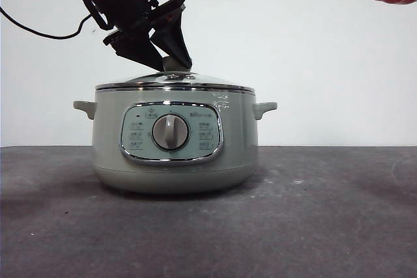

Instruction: Pick up the pumpkin,open the lid,put the pumpkin in the pot,close the lid

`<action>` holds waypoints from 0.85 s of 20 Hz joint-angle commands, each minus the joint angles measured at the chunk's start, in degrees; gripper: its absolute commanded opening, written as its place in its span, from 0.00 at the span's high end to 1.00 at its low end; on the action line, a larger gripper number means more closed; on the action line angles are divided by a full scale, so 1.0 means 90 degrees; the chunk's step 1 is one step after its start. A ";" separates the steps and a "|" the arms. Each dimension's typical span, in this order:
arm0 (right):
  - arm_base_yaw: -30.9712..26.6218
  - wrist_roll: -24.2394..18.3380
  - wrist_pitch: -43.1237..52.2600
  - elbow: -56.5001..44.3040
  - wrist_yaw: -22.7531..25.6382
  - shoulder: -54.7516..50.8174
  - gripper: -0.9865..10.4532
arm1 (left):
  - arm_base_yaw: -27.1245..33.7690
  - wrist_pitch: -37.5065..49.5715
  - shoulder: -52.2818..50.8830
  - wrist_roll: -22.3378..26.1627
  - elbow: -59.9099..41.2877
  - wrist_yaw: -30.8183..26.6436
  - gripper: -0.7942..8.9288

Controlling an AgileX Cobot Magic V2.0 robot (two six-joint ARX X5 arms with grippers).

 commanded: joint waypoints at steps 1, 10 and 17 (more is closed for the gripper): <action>0.0017 0.0058 0.0041 0.0002 -0.0010 -0.0012 0.92 | -0.0019 0.0022 0.0046 0.0002 -0.0019 0.0012 0.93; 0.0017 0.0058 0.0087 0.0002 -0.0010 -0.0010 0.92 | 0.0000 0.0172 -0.0330 -0.0019 -0.0017 0.0024 0.93; 0.0017 0.0056 0.0481 0.0002 -0.0136 0.0095 0.92 | 0.0104 0.0012 -0.1372 -0.0019 -0.0012 0.0007 0.93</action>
